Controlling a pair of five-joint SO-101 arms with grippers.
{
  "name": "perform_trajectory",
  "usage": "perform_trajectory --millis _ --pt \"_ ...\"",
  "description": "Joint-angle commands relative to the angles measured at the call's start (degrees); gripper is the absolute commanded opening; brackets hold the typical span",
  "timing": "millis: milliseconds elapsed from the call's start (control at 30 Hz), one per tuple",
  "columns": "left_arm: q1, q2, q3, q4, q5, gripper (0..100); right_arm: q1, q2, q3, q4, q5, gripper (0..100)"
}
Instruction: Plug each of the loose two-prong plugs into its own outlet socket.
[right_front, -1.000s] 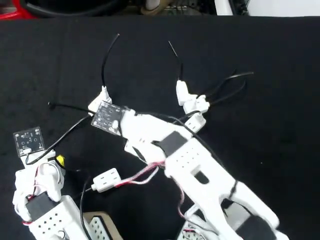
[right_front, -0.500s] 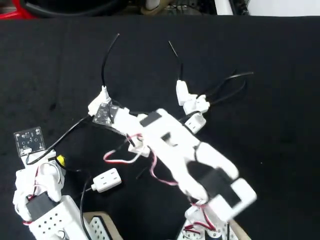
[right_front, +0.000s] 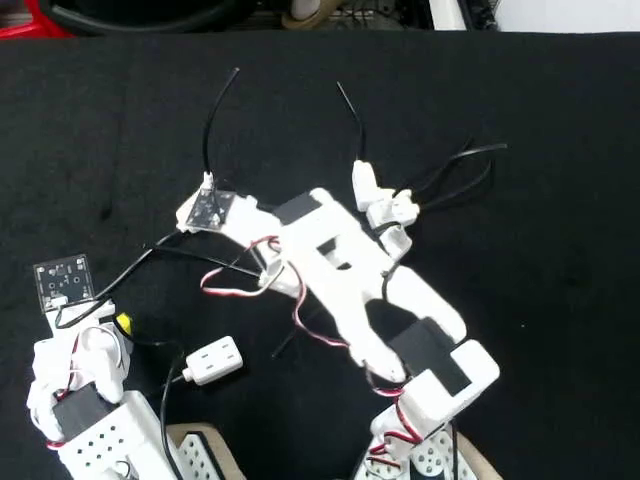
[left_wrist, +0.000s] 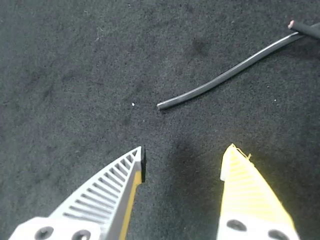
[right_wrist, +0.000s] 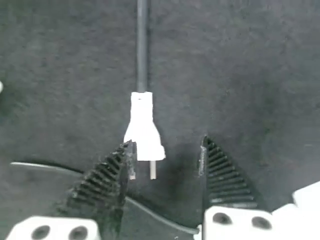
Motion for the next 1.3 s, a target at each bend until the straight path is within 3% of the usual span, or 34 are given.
perform_trajectory --millis 0,833,1067,1267 --pt "0.57 -0.26 -0.4 -0.97 -0.53 25 2.64 3.65 -4.0 -2.37 1.85 19.1" --pt "0.66 -0.26 -0.31 -0.7 -0.62 25 -3.08 9.54 -8.31 8.26 1.32 18.8" --pt "0.57 -0.26 -0.31 -0.7 -0.62 25 -3.08 9.1 -8.75 8.26 1.49 1.7" --pt "0.66 -0.26 -0.31 -0.7 -0.62 25 -3.08 9.01 -9.27 8.35 1.23 13.6"
